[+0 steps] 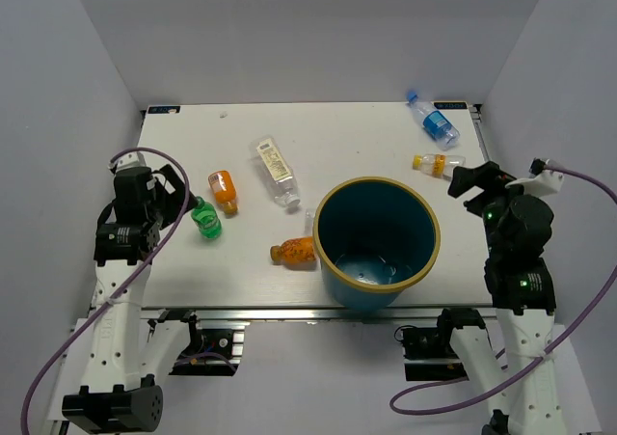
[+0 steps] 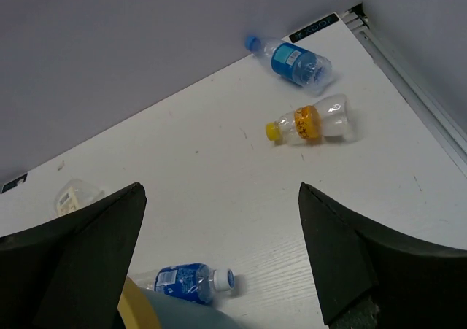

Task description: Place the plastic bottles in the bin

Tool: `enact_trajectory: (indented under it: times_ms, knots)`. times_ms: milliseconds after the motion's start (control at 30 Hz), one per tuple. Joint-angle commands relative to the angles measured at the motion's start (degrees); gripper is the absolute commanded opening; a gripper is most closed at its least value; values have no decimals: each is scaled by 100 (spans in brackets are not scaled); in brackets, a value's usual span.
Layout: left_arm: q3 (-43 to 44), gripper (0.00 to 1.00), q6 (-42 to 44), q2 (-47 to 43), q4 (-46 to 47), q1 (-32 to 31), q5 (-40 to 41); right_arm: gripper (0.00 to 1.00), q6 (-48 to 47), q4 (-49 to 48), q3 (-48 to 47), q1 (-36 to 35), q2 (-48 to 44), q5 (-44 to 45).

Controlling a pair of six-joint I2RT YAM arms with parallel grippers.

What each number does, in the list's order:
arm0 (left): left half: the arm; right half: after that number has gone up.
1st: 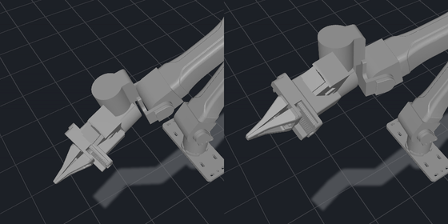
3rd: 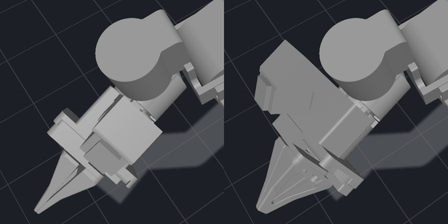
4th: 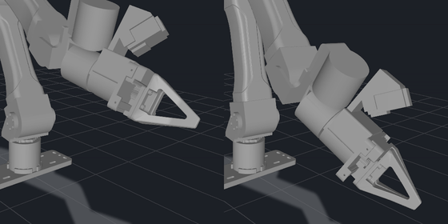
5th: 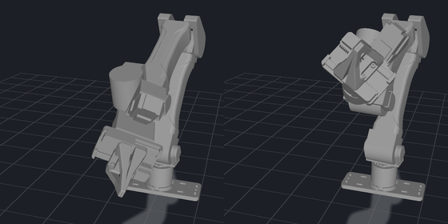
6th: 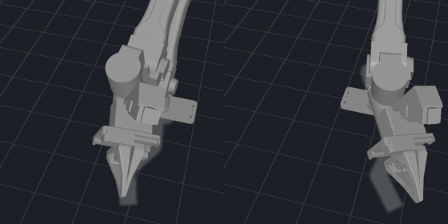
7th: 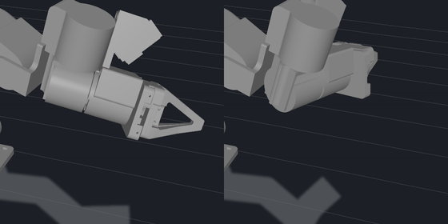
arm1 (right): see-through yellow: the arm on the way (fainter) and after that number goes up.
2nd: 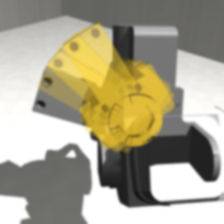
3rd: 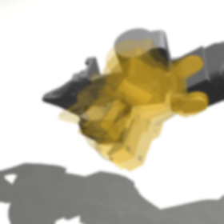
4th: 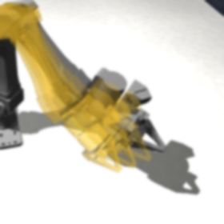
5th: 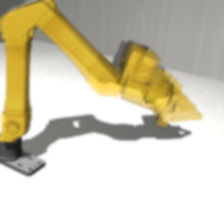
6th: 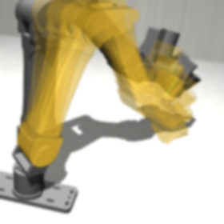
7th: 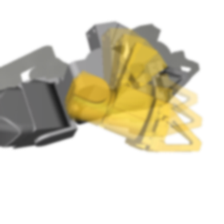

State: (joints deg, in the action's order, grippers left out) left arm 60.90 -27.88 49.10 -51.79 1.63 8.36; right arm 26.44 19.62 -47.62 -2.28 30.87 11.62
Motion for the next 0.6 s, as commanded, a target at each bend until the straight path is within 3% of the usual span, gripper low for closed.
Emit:
enact_trajectory:
  times_ms: [0,200,300,567]
  knots:
    - [-245,98,-33,-85,230,-31,-151,89,-182,148,-371,0,261,-309]
    - [-369,98,-236,187,161,-31,-327,89,-508,-615,691,0,-300,-1379]
    - [-404,98,-349,319,169,-31,173,89,-499,-565,982,0,-398,-1242]
    - [-448,98,-525,855,485,-66,315,89,-709,-63,868,0,208,-846]
